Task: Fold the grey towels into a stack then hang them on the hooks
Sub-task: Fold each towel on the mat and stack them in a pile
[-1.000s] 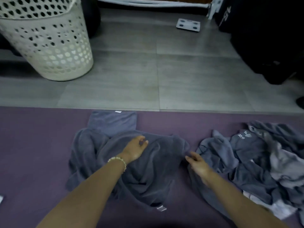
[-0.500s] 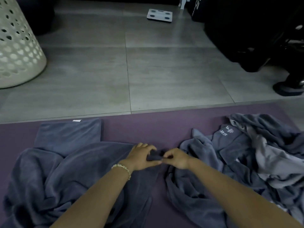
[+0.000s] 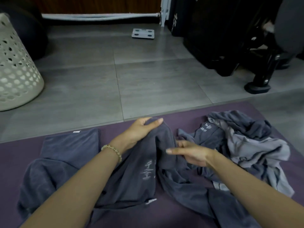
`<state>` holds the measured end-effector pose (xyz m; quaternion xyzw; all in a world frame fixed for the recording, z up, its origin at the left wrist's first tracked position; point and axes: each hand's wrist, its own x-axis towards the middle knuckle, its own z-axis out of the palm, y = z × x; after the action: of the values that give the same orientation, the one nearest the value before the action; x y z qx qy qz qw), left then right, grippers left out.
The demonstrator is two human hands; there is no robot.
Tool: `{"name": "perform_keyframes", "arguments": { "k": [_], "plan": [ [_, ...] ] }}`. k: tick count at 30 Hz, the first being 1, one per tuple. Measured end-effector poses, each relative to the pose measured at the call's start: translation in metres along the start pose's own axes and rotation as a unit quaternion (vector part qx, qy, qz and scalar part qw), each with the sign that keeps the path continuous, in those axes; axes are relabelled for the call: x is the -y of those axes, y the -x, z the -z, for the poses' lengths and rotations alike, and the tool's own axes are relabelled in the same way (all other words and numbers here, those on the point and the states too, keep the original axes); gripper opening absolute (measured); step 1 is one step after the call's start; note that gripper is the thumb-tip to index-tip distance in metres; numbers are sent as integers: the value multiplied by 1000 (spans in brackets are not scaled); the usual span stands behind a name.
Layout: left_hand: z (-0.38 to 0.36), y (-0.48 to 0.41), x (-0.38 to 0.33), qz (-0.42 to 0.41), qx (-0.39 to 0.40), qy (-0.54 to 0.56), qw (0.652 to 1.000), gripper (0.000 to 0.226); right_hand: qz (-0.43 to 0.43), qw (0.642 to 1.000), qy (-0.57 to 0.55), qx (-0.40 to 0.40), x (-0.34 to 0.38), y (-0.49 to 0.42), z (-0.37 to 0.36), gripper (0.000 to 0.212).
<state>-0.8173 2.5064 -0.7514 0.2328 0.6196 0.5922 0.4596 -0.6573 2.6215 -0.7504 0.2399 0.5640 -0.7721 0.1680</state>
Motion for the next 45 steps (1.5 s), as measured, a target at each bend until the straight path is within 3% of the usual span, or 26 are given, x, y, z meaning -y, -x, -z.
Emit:
{"name": "perform_keyframes", "arguments": {
  "k": [3, 5, 8, 11, 15, 17, 19, 21, 24, 27, 29, 32, 35, 39, 43, 45],
  "plan": [
    [-22, 2, -27, -21, 3, 29, 999, 14, -23, 999, 29, -28, -8, 30, 4, 40],
    [-38, 0, -43, -31, -5, 39, 999, 14, -6, 998, -56, -34, -7, 52, 13, 39],
    [-59, -15, -57, -41, -52, 78, 995, 15, 19, 984, -179, -12, 10, 88, 40, 57],
    [-75, -40, -55, -36, -86, 135, 986, 17, 123, 963, -236, -38, 31, 103, 75, 55],
    [-81, -89, -18, -66, -165, 44, 983, 13, 173, 921, -297, -183, 22, 76, 118, 25],
    [-77, -107, 15, -68, -177, -103, 977, 20, 138, 925, -239, -263, -10, 58, 136, 22],
    [-73, -105, 59, -22, -160, -307, 938, 50, 57, 931, -102, -345, -59, 45, 144, 12],
    [-75, -83, 106, -8, -109, -419, 901, 56, 4, 913, -12, -409, -117, 38, 151, 12],
    [-85, -37, 164, 24, -4, -473, 881, 72, -33, 888, 26, -458, -180, 36, 154, 21],
    [-93, -13, 191, 64, 38, -507, 859, 60, -77, 837, 105, -531, -206, 48, 151, 33],
    [-98, -6, 196, 74, 48, -513, 854, 64, -90, 817, 96, -561, -214, 57, 152, 37],
    [-102, -5, 194, 74, 41, -511, 855, 66, -107, 800, -38, -589, -220, 59, 160, 53],
    [-103, -6, 195, 69, 40, -509, 857, 66, -102, 789, -125, -592, -212, 57, 159, 41],
    [-103, -7, 195, 68, 43, -499, 863, 65, -37, 802, -102, -587, -206, 64, 161, 29],
    [-103, -4, 194, 58, 39, -491, 868, 60, 7, 738, -81, -669, -220, 106, 175, 31],
    [-107, -1, 192, 44, 43, -495, 867, 59, -2, 724, -75, -685, -229, 122, 175, 30]
  ]
}}
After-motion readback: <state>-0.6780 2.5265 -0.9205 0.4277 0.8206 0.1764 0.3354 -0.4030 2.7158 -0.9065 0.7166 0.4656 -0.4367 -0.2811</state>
